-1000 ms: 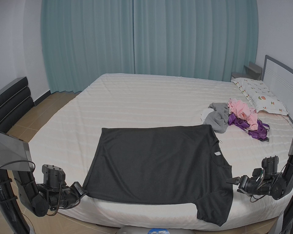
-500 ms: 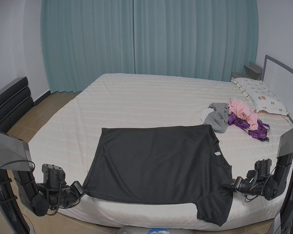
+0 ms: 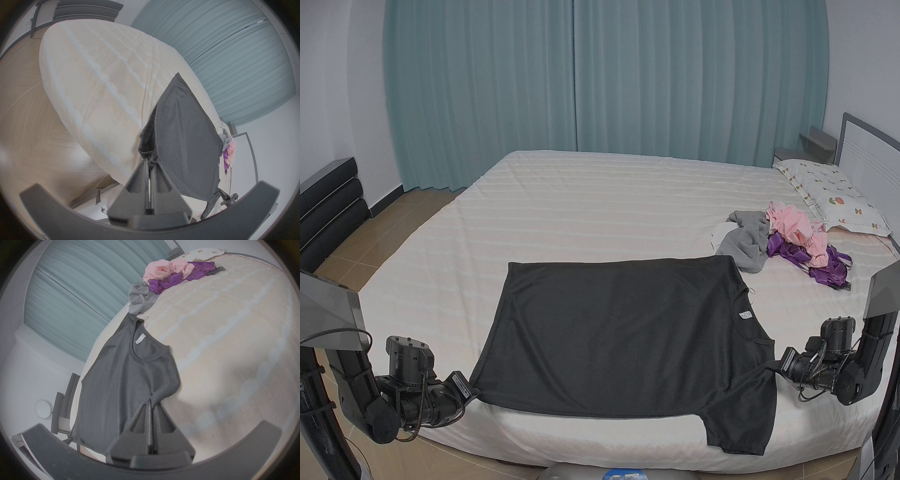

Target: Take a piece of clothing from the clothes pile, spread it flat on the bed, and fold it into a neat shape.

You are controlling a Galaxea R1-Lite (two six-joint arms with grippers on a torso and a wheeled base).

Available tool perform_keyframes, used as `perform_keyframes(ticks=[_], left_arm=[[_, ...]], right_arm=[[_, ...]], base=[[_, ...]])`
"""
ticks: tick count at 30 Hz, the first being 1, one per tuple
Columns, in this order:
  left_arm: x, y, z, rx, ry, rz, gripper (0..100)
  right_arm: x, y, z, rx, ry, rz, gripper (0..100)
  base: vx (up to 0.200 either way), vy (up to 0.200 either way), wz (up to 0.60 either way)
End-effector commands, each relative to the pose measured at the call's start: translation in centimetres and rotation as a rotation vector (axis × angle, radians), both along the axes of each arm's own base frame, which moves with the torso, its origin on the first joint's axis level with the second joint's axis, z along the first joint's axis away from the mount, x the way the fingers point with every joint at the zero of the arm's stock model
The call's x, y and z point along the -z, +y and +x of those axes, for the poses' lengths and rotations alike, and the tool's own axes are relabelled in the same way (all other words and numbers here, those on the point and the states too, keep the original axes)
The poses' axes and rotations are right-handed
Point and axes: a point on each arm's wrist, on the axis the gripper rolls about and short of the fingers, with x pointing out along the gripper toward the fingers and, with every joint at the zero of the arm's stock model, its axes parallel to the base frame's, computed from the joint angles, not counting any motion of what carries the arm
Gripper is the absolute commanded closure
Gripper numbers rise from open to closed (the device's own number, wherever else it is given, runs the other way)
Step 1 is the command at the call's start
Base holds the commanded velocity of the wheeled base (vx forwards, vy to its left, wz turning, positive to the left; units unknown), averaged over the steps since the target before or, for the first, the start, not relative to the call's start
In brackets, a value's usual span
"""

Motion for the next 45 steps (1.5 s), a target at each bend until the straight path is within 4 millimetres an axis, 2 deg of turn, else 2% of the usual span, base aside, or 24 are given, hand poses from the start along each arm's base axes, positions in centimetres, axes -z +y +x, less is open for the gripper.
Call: perform_keyframes(ticks=[1,8,18,19,25,29,32,37,45], left_arm=[[0.1,0.0,0.0,-0.001,0.004,0.0,100],[0.1,0.0,0.0,-0.001,0.004,0.0,100],[0.1,0.0,0.0,-0.001,0.002,0.0,100],[0.1,0.0,0.0,-0.001,0.002,0.0,100],[0.1,0.0,0.0,-0.001,0.004,0.0,100],[0.1,0.0,0.0,-0.001,0.005,0.0,100],[0.1,0.0,-0.1,-0.001,0.008,0.001,100],[0.2,0.0,-0.2,0.001,0.013,0.002,100],[0.2,0.0,-0.1,-0.001,0.01,0.001,100]], right_arm=[[0.0,0.0,0.2,-0.002,-0.01,0.0,100],[-0.3,-0.1,1.0,0.01,-0.048,0.011,100],[0.9,-0.1,1.6,0.012,-0.022,0.017,100],[0.9,-0.1,1.6,0.012,-0.021,0.017,0],[-0.2,-1.2,1.0,0.055,-0.057,0.012,0],[-1.2,-1.4,-1.1,0.03,-0.043,0.035,0],[-1.1,-1.0,-2.8,-0.062,-0.005,0.081,0],[-0.4,-0.7,-5.2,-0.158,0.05,0.026,0],[0.7,-0.1,-5.8,-0.205,0.111,0.056,0]], base=[[0.0,0.0,0.0],[0.0,0.0,0.0],[0.0,0.0,0.0],[0.0,0.0,0.0],[0.0,0.0,0.0],[0.0,0.0,0.0],[0.0,0.0,0.0],[0.0,0.0,0.0],[0.0,0.0,0.0]])
